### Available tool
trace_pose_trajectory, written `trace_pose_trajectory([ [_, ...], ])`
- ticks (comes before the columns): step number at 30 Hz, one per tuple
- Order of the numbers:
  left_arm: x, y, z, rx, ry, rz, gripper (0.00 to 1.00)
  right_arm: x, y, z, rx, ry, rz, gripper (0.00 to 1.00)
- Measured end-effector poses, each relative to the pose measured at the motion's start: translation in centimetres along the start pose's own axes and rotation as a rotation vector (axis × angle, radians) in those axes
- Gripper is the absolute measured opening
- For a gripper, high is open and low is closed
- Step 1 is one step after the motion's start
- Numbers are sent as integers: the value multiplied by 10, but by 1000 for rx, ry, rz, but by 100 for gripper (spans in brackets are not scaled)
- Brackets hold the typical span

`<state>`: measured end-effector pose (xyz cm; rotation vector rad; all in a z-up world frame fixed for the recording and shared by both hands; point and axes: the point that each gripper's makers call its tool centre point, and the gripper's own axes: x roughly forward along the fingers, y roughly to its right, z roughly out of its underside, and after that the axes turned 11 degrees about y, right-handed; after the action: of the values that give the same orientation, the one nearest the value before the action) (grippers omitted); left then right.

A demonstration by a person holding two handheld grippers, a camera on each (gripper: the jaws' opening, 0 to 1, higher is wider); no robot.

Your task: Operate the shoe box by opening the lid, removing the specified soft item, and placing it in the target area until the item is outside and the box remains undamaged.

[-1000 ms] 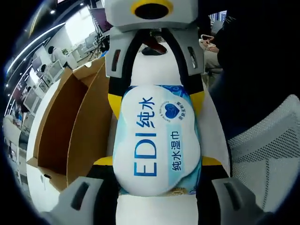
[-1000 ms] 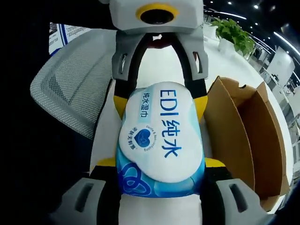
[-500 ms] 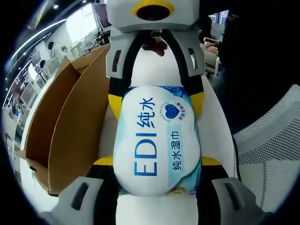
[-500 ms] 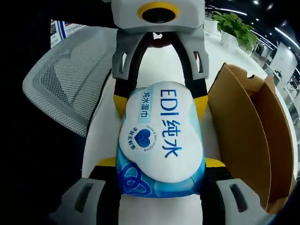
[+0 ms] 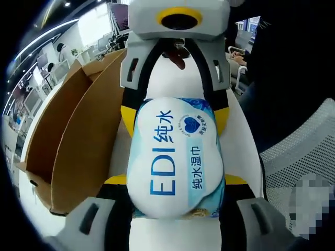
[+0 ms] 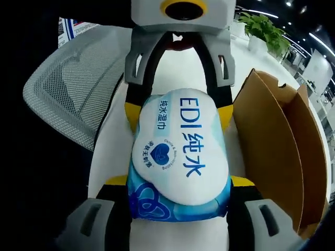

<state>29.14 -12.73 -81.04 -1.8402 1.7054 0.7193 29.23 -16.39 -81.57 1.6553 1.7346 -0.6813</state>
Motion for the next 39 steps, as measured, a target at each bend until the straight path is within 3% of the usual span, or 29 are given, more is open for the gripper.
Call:
trace_pose_trajectory([
  [5,0,0,0,-9,2,-3,67,-1,-1,5,89,-4,26,88],
  [11,0,0,0,-11,4,-3,67,-4,-6,1,110,11,49,92],
  [17,0,0,0,-15,5,-2,67,-20,7,-8,189,49,149,93],
  [21,1,0,-1,-17,4,-2,67,-38,10,-21,300,130,210,93],
  [31,4,0,-3,-15,4,1,67,-86,4,-31,401,188,342,92],
  [39,10,-1,-9,-7,0,10,67,-132,-15,-18,537,138,436,93],
])
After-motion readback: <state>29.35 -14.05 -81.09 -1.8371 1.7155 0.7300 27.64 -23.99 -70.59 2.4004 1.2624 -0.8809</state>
